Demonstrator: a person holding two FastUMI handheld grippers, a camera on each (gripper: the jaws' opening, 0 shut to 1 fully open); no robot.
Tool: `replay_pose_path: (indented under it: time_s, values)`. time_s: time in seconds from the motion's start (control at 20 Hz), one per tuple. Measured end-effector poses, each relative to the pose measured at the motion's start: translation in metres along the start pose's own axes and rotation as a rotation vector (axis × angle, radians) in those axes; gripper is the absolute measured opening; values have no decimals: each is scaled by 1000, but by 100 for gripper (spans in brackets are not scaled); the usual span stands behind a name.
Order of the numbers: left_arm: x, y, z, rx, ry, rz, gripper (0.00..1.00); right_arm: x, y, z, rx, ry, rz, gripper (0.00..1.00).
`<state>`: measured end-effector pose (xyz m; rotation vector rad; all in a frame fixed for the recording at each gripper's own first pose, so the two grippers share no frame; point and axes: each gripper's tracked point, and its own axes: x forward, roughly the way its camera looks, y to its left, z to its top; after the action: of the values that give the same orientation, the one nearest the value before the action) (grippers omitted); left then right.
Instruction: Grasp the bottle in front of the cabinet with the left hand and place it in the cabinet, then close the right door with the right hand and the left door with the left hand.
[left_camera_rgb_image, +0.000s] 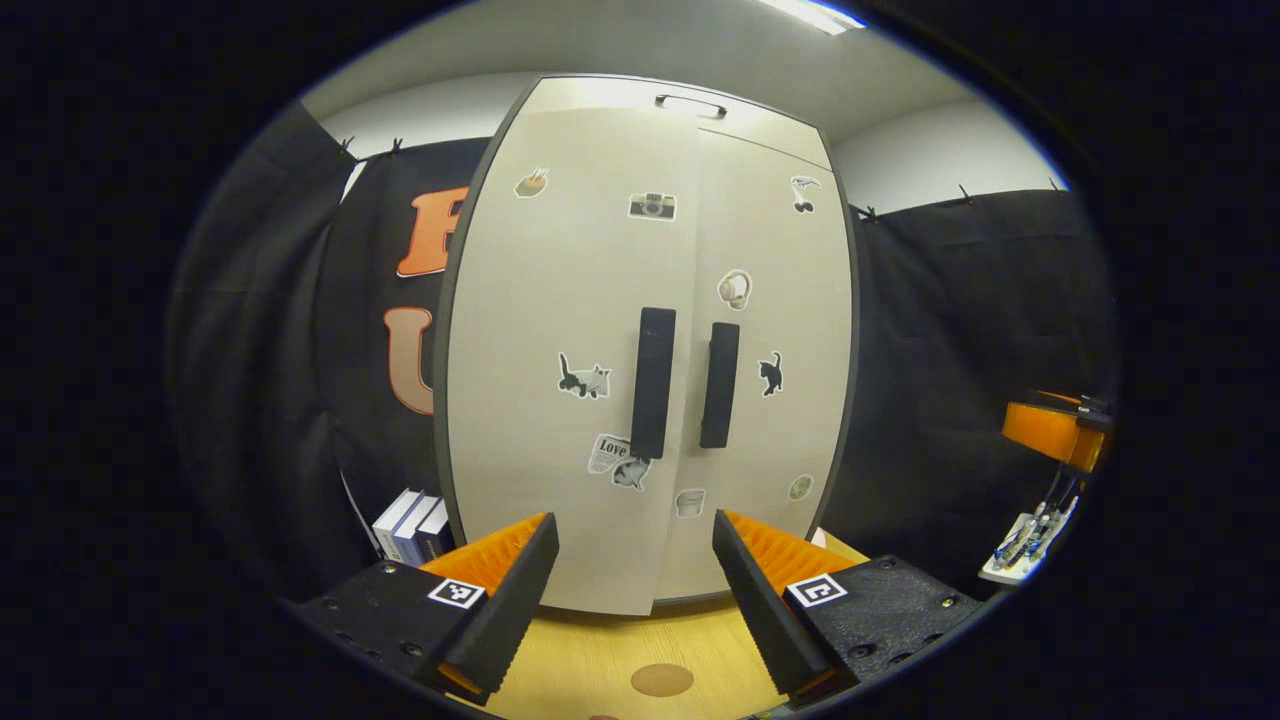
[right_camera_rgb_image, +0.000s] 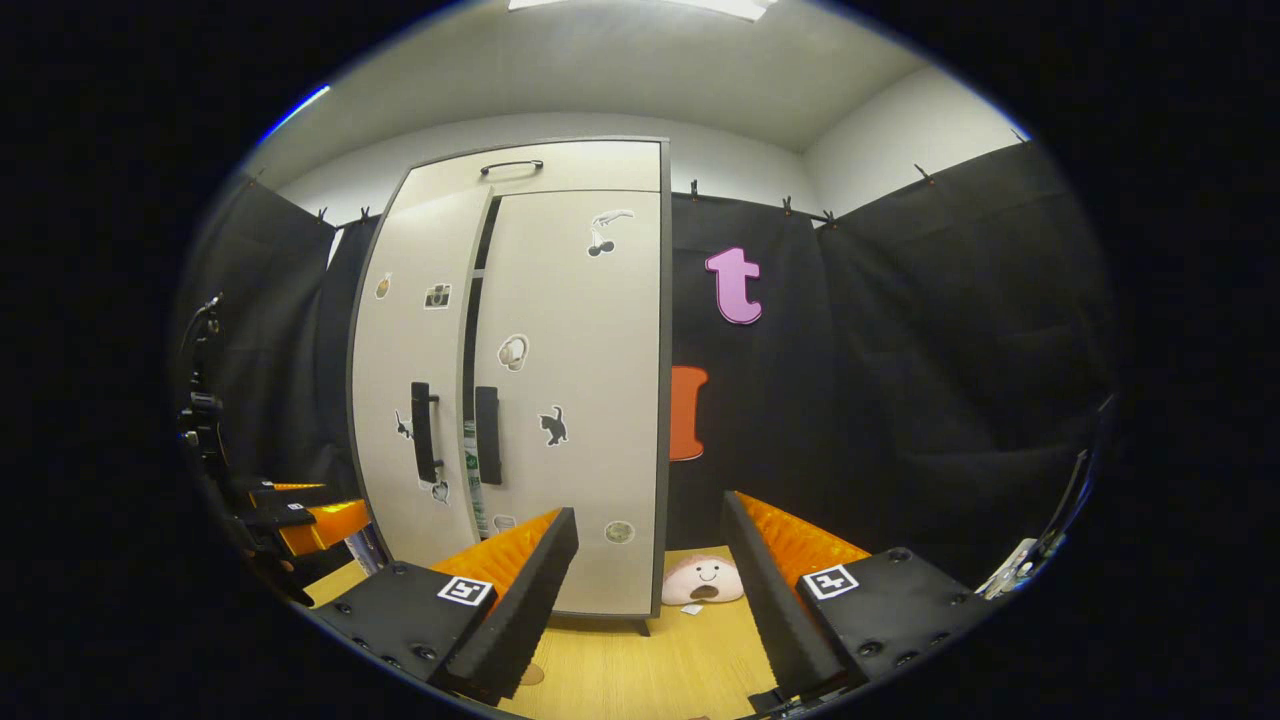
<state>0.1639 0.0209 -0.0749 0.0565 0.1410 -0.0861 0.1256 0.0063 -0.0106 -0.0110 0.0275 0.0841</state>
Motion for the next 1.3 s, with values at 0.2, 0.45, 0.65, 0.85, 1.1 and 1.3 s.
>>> replay_pose_path:
  time_s: [0.2,0.45,0.65,0.85,1.1,1.3]
  values:
    - [-9,2,22,5,-41,-2,93,-2,2,3,4,-6,9,96]
    - [-18,5,43,5,-80,5,95,-1,3,10,5,-23,12,96]
    - [-22,6,54,15,-98,5,95,1,5,10,3,-23,16,96]
    - [-22,8,59,20,-107,5,95,4,7,8,4,-20,19,96]
    - [-18,11,57,13,-99,14,97,8,7,7,7,-17,19,96]
    - [-16,14,56,8,-94,20,95,9,6,5,4,-13,16,97]
